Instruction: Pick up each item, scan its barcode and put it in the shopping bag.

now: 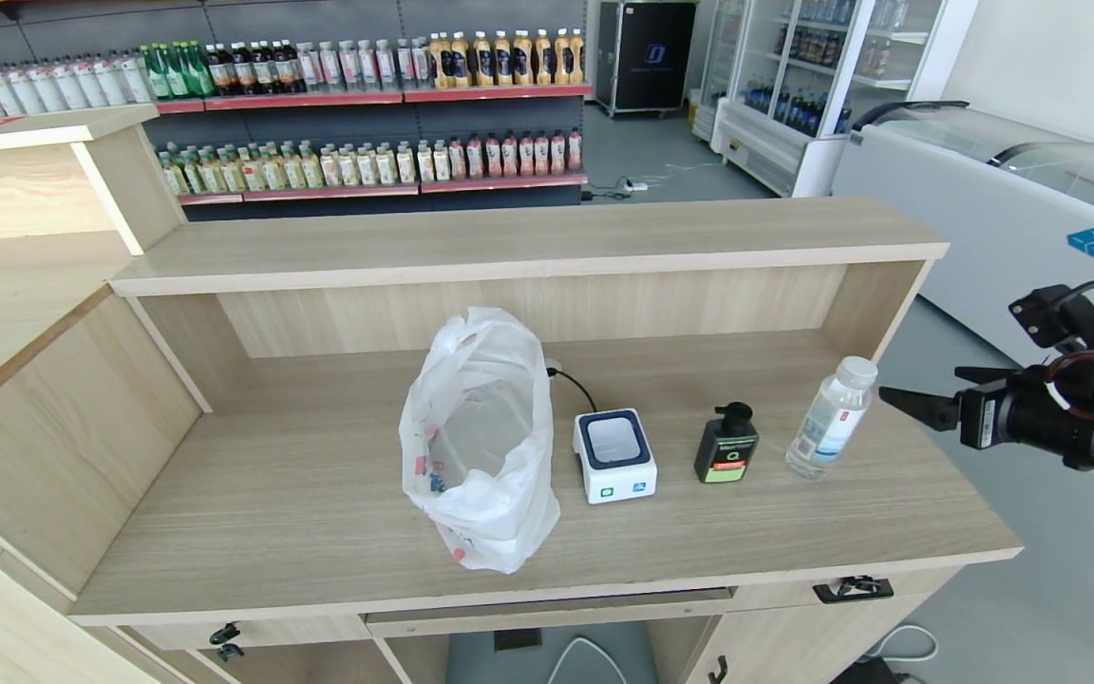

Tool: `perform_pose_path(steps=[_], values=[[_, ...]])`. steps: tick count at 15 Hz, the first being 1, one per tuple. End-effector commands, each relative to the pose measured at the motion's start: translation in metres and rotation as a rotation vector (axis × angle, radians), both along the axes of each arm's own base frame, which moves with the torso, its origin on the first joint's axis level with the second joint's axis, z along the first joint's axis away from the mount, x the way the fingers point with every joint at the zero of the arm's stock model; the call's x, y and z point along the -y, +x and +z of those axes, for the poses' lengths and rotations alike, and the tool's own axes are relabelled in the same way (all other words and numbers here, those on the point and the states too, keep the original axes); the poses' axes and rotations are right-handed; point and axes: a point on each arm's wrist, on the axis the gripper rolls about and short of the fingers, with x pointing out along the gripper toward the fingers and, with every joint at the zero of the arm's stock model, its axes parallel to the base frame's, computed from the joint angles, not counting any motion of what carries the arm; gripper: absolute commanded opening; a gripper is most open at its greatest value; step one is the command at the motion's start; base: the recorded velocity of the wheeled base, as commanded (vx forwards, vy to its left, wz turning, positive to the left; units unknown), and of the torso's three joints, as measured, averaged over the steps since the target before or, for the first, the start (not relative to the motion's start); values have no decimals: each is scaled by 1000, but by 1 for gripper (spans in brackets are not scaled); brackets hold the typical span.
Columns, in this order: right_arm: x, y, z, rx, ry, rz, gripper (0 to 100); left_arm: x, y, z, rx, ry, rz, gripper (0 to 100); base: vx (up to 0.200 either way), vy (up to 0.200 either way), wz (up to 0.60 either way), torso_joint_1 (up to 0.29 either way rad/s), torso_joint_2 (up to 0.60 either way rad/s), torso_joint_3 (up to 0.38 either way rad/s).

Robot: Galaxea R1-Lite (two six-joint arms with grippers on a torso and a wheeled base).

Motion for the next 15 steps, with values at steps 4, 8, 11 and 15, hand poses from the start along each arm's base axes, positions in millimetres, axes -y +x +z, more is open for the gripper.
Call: perform_pose_path(steps=[4,8,11,15], values=[[-18,16,-39,-94,13,74,100,0,0,0,-2,0,0,100,0,0,0,0,0,0],[-18,30,-62,-112,21,92,100,0,0,0,-2,0,0,100,0,0,0,0,0,0],[-21,38,-75,-103,42,158,100,0,0,0,-2,0,-1,100,0,0,0,0,0,0],[-20,49,-91,-115,42,175,100,0,0,0,-2,0,-1,100,0,0,0,0,0,0]])
